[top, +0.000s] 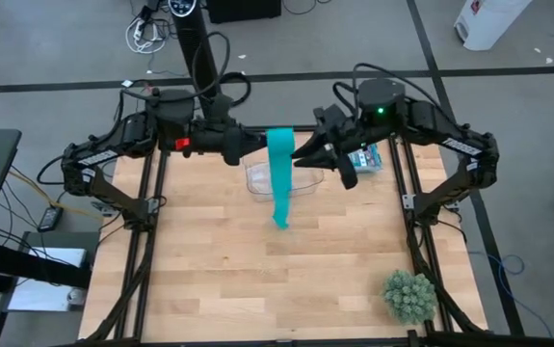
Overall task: Roll bandage
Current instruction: Roll the sky blue bandage
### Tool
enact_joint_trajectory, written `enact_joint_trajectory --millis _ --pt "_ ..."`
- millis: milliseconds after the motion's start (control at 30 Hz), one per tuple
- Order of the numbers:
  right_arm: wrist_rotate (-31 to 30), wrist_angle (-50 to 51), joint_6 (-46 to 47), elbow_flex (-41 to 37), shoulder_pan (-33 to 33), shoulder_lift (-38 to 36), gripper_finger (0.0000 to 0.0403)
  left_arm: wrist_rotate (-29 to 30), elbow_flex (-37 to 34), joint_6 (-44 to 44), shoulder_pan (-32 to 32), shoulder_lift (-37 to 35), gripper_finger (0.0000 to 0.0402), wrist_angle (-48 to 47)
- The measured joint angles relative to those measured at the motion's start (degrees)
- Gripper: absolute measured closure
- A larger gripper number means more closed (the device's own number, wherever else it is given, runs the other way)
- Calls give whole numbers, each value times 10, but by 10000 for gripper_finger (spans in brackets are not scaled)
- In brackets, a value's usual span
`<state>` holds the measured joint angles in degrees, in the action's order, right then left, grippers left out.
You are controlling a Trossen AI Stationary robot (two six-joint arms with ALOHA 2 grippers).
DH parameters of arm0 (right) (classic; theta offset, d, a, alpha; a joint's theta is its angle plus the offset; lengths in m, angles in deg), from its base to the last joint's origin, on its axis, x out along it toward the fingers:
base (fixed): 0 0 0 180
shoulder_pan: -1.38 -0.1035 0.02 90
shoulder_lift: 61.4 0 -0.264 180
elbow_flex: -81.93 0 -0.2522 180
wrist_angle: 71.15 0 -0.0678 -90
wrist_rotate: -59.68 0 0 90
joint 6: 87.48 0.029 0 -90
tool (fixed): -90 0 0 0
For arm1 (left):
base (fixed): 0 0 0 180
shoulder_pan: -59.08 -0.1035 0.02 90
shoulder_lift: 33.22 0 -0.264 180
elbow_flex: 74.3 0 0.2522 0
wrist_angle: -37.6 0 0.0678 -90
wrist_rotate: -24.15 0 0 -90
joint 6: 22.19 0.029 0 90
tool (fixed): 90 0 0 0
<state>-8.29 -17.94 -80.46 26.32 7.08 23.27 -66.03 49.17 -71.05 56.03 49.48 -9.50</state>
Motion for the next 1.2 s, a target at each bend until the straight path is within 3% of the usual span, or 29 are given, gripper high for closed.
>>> enact_joint_trajectory --millis 267,400,533,900,1067,1200 --pt "-126 3 -98 1 -32 -18 316 -79 0 -99 0 2 384 -34" --pt "-214 -7 -157 1 -62 -17 316 -86 0 -130 0 2 384 -43" --pt "-261 -35 -184 1 -83 -14 316 -91 0 -156 0 2 384 -54" --pt "-266 -51 -217 1 -111 -14 316 -96 0 -178 0 2 384 -53" --pt "-310 -47 -251 1 -121 -13 315 -96 0 -177 0 2 384 -52" --pt "-304 -32 -248 1 -121 -16 295 -96 0 -176 0 2 384 -40"
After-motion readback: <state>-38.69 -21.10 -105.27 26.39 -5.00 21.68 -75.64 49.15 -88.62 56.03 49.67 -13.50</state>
